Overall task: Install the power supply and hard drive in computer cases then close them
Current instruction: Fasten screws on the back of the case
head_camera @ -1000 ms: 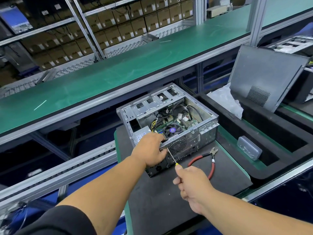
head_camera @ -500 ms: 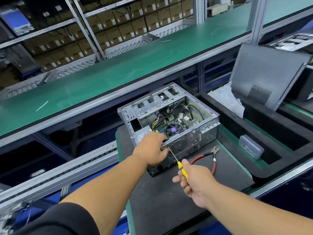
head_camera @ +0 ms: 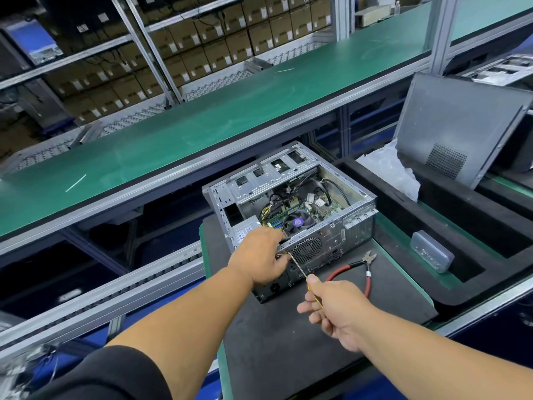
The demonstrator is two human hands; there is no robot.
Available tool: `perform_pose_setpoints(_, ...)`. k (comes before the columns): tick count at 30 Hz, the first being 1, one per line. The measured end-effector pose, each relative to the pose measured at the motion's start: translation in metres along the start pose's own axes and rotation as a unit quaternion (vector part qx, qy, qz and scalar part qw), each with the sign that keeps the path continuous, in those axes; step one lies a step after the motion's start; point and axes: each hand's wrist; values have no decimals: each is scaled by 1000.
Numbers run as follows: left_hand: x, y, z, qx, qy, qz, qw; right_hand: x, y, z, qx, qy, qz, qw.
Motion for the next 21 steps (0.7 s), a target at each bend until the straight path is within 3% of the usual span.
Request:
perform_pose_setpoints(4,-1,0,0,-2,2,4,1000,6,2,1,132,83,-64,986)
perform_pose_setpoints(7,-1,0,0,-2,2,8,1000,5,10,2,303,195,-200,911)
perform_pose_setpoints(9,-1,-1,0,-3,2,9,1000,4,10,2,342,226,-241,879)
perform_pose_setpoints(10,0,-1,0,-4,3,8,1000,3,10,3,333,219,-226,889)
perform_pose_setpoints(11,0,-1,0,-4,3,8,1000,3,10,5,284,191,-187,921)
perform_pose_setpoints(13,0,0,0,0,4,5,1000,3,9,12,68,32,-8,997)
perform_pose_setpoints(15,-1,0,-1,3,4,5,1000,6,11,15,-140,-119,136,974)
perform_pose_setpoints(16,-1,1,-1,3,4,5,1000,5,12,13,-164,-127,154,966)
perform_pose_setpoints(17,-1,1,-1,2,3,6,1000,4,12,11,-137,-100,136,976)
perform_pose_setpoints(19,-1,1,-1,0,1,7,1000,-4,10,2,65,56,-16,996)
perform_pose_setpoints(21,0,1,-1,2,1,5,1000,-8,9,-2,252,220,-178,925)
Point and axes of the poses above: each hand's wrist, its own x-axis away from the middle knuckle, its own y-axis out of the back of the hand, z = x × y, and after that the axes turned 12 degrees about -y, right-handed
